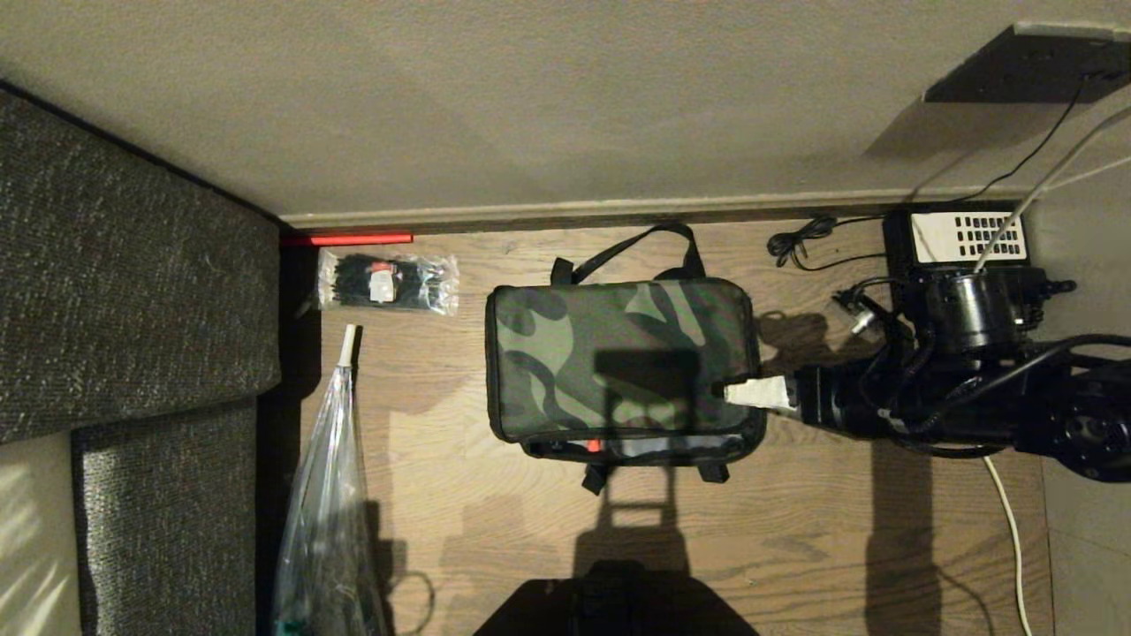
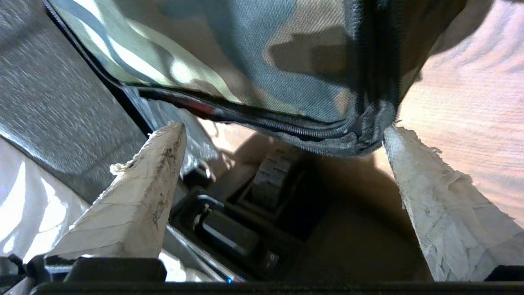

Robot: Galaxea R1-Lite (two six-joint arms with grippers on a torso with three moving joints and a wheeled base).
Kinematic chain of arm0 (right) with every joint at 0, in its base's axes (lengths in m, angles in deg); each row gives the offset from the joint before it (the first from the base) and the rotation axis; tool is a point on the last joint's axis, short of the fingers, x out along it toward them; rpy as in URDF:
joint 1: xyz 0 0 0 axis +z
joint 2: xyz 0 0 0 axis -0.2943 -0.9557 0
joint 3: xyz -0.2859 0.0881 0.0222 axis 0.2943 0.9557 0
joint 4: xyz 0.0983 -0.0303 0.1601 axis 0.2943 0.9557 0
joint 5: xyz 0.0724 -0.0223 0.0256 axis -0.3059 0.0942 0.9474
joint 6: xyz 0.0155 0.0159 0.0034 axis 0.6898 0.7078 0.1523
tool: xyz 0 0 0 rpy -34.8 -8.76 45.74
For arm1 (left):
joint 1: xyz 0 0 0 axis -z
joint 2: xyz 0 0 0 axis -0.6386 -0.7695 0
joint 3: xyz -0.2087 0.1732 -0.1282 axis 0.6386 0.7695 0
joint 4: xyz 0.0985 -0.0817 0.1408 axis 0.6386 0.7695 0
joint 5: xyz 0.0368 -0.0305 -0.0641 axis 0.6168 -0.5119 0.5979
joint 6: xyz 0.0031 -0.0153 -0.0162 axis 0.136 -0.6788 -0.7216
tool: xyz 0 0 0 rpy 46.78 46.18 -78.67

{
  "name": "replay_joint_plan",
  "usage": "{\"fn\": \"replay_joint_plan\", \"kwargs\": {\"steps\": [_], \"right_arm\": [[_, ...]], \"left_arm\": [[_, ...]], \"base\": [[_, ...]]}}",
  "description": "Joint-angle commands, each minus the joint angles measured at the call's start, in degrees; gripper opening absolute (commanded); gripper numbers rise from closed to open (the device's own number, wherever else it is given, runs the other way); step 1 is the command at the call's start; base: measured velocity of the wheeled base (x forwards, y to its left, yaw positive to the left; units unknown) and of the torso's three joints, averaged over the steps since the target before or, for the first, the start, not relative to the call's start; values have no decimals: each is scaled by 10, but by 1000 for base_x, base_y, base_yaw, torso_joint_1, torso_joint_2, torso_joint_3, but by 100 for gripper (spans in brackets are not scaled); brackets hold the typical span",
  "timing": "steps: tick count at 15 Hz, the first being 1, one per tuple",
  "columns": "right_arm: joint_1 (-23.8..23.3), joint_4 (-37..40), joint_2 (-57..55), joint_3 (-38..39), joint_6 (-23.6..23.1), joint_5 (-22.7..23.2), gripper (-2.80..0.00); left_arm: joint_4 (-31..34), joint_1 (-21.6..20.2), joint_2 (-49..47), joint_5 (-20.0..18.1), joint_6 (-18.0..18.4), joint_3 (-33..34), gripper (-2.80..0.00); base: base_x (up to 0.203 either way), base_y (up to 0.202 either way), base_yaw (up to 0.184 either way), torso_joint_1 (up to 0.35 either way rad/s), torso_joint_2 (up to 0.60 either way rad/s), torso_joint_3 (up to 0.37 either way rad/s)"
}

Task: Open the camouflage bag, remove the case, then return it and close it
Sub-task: Open the top of the storage box

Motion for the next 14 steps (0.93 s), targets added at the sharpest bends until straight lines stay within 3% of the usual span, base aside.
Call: {"fn": "replay_joint_plan", "kwargs": {"steps": [1, 9, 11, 14], "right_arm": [[8, 6, -33, -20, 1, 2, 0], [24, -7, -69, -48, 5, -5, 0], [27, -13, -74, -70, 41, -19, 0], [28, -9, -71, -104, 143, -23, 0]], "left_arm": [[0, 0, 0, 0, 0, 2, -280], [0, 0, -1, 0, 0, 2, -280], [0, 0, -1, 0, 0, 2, -280], [0, 0, -1, 0, 0, 2, -280]], "base": [[0, 0, 0, 0, 0, 0], [0, 0, 0, 0, 0, 0], [0, 0, 0, 0, 0, 0], [0, 0, 0, 0, 0, 0]]}}
